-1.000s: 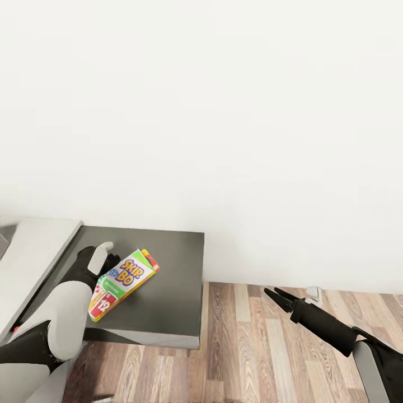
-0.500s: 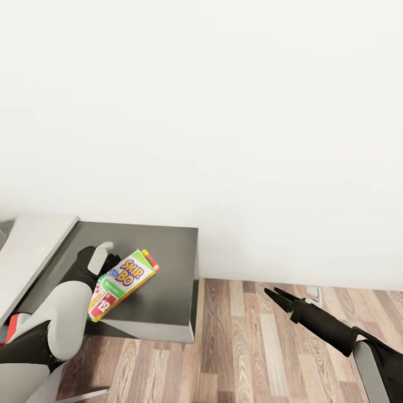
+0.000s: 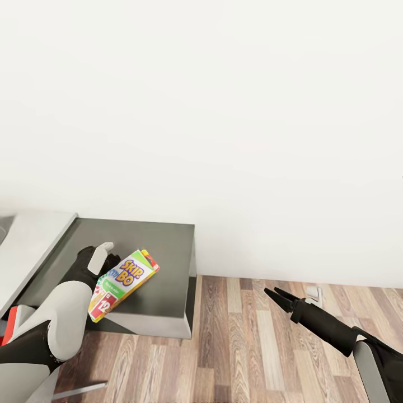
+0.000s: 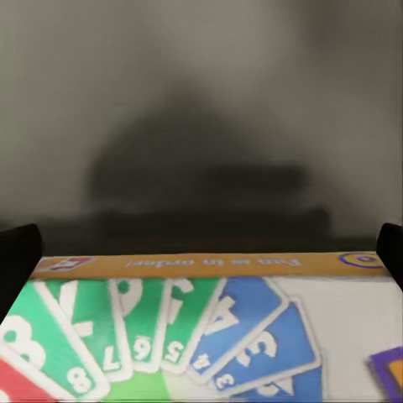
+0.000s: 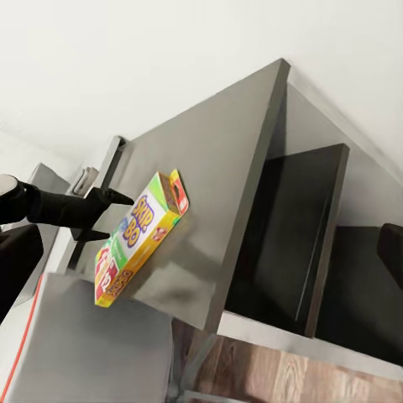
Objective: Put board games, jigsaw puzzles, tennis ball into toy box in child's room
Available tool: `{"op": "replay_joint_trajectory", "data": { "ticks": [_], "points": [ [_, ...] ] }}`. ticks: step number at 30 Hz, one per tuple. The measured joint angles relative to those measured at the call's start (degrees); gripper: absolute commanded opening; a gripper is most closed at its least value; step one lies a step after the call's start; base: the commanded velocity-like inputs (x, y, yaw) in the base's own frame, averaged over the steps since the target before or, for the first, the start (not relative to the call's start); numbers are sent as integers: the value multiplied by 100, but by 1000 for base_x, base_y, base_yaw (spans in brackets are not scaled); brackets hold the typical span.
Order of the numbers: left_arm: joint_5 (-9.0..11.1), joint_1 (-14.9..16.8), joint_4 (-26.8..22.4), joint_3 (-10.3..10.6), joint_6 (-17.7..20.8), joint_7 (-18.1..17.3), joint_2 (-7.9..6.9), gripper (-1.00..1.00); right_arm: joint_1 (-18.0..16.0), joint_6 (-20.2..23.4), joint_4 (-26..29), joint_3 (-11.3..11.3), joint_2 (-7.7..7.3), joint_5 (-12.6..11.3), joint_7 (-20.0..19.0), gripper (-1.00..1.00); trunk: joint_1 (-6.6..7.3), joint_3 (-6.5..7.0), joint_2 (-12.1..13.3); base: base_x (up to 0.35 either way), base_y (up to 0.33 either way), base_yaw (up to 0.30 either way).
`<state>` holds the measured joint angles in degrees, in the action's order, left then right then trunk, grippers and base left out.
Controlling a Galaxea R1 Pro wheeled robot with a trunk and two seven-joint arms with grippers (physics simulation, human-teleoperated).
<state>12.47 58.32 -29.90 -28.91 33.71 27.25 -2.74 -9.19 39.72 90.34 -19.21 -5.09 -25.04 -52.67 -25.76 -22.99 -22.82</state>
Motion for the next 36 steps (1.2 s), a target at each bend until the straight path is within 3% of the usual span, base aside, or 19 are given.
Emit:
{"op": "replay_joint_trajectory", "data": {
  "ticks": [16, 25, 30, 36],
  "points": [
    [2, 0, -30, -5, 0, -11, 0, 100, 9, 0, 0, -24, -1, -3, 0, 100, 1, 0, 0, -68, -58, 0],
    [50, 0, -425, -28, 164, -47, -45, 100, 9, 2, 0, -133, 1, -2, -89, 100, 1, 0, -1, 0, 0, 0],
    [295, 0, -928, -31, 604, -54, -56, 100, 9, 0, 0, -144, 2, 3, -157, 100, 1, 0, -1, 0, 0, 0],
    [925, -3, -1767, -26, 1287, -57, -65, 100, 9, 0, 0, -148, 2, 4, -184, 100, 1, 0, -1, 0, 0, 0]
  ]
}}
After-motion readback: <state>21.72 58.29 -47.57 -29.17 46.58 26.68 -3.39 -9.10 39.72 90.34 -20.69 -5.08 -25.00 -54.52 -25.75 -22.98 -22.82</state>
